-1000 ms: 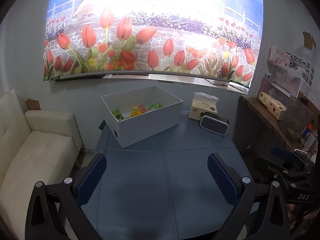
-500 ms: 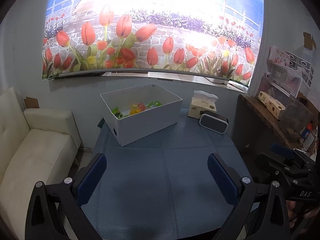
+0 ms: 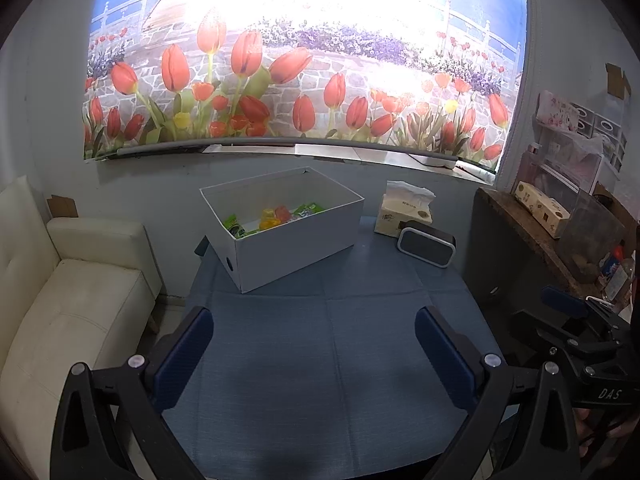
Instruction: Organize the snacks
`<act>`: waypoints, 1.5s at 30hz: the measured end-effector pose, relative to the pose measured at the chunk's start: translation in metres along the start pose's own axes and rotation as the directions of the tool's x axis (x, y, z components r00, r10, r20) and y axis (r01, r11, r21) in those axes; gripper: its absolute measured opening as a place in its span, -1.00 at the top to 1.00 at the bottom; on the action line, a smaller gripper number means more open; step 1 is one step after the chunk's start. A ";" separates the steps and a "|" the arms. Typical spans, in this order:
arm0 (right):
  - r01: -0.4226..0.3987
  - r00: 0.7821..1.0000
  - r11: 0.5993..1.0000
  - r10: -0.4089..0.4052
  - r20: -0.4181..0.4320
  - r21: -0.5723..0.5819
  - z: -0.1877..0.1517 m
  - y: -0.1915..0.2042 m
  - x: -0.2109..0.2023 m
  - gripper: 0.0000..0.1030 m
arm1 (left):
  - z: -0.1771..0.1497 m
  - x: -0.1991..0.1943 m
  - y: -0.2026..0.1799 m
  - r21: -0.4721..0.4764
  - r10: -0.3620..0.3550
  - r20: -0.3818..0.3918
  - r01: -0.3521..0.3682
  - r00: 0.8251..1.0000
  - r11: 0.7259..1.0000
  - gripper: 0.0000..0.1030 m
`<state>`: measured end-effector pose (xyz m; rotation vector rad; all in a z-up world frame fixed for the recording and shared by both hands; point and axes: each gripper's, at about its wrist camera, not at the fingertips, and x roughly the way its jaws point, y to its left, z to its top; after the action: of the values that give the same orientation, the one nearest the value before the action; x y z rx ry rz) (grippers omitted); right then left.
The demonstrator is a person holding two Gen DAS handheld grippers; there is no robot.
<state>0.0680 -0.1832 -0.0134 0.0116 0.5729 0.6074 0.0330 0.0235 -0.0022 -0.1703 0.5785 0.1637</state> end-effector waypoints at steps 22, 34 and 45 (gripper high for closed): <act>-0.002 1.000 1.000 0.002 0.005 -0.001 -0.002 0.001 -0.002 -1.00 | 0.001 0.004 -0.004 0.020 -0.005 -0.016 0.005 1.000 1.000 -1.00; -0.006 1.000 1.000 0.006 0.002 -0.005 -0.004 0.005 -0.001 -1.00 | 0.000 0.003 -0.003 0.020 -0.001 -0.017 0.001 1.000 1.000 -1.00; -0.007 1.000 1.000 0.007 0.007 -0.005 -0.005 0.005 -0.002 -1.00 | -0.001 0.004 0.001 0.011 -0.007 -0.018 0.008 1.000 1.000 -1.00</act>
<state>0.0611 -0.1811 -0.0159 0.0107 0.5645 0.6149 0.0356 0.0249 -0.0050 -0.1635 0.5969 0.1518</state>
